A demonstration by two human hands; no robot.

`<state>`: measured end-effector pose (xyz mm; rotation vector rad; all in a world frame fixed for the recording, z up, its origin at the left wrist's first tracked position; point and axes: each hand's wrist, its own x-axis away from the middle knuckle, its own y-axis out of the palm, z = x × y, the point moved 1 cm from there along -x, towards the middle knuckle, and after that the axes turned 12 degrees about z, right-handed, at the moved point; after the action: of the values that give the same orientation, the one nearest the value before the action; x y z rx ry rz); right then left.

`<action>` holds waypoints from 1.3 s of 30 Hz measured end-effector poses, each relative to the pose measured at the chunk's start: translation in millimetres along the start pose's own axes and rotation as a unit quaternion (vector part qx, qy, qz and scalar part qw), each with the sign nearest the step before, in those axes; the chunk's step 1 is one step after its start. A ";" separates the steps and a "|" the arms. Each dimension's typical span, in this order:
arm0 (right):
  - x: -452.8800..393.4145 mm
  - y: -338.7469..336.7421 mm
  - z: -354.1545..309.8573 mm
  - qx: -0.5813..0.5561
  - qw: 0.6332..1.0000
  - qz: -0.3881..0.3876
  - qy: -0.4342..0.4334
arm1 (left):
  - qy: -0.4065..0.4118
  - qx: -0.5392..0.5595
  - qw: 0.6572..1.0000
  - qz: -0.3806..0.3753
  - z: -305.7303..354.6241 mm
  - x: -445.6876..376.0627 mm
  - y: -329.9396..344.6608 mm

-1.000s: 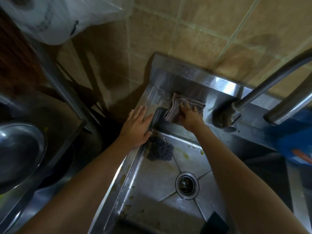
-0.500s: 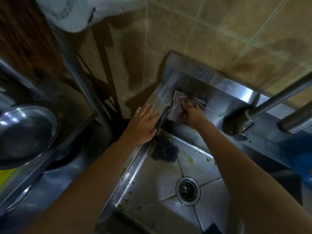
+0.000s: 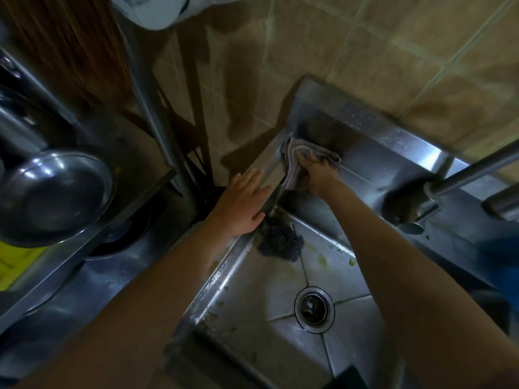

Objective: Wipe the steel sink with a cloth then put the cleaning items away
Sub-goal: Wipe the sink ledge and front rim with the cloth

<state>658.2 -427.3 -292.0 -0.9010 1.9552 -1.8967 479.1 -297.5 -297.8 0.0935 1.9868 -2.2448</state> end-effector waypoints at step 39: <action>48.5 29.8 -91.3 0.010 0.961 0.005 -0.277 | -0.215 -0.080 0.973 0.007 10.0 175.3 -26.0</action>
<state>559.7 -384.8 -300.4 -1.2471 1.5894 -1.4403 302.7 -315.8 -295.7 -0.3648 1.9012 -1.8819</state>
